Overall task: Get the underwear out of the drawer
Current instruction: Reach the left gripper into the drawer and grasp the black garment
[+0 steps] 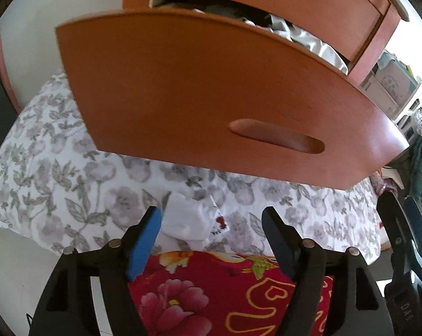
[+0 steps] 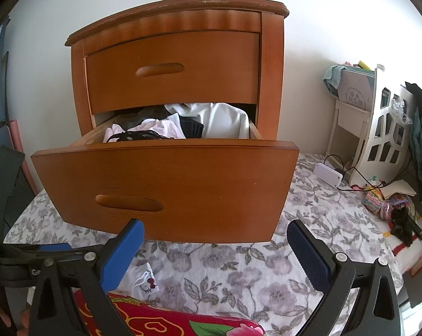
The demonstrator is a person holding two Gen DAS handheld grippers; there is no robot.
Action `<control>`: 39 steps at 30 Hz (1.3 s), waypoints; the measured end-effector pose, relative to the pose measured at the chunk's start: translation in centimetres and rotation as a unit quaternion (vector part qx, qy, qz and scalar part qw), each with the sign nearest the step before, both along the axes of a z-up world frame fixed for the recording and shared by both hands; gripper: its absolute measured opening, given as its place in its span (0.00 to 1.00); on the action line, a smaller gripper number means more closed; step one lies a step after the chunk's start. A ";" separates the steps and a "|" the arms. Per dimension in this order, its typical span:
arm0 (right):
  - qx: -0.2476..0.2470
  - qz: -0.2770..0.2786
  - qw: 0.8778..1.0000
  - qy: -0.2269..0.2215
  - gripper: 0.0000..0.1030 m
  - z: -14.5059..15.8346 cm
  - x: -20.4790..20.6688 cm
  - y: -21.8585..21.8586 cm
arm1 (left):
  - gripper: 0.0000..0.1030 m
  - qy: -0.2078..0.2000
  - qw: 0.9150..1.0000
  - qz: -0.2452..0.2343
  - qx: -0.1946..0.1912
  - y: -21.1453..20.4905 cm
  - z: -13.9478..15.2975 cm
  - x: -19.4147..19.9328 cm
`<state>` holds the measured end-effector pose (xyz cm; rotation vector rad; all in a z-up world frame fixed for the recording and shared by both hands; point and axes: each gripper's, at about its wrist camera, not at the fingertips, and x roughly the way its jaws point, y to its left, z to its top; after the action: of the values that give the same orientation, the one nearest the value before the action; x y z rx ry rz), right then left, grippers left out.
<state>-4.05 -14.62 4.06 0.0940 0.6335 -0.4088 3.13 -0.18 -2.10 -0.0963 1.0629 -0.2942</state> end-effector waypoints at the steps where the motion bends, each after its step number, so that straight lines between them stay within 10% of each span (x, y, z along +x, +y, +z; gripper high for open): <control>1: 0.000 0.000 1.000 0.000 1.00 0.0 0.0 0.0 | 0.84 -0.007 1.000 0.003 0.001 0.2 0.2 -0.1; 24: 0.002 -0.001 1.000 0.000 1.00 0.0 0.0 -0.1 | 1.00 -0.186 0.981 0.007 -0.058 3.2 10.9 -0.9; 39: -0.002 0.007 1.000 0.005 1.00 -0.1 0.3 0.3 | 1.00 -0.139 0.989 -0.042 0.023 -0.3 14.3 6.6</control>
<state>-3.78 -14.35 4.00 0.0838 0.6423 -0.3978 9.75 -0.47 12.18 0.0304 0.7978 -0.3488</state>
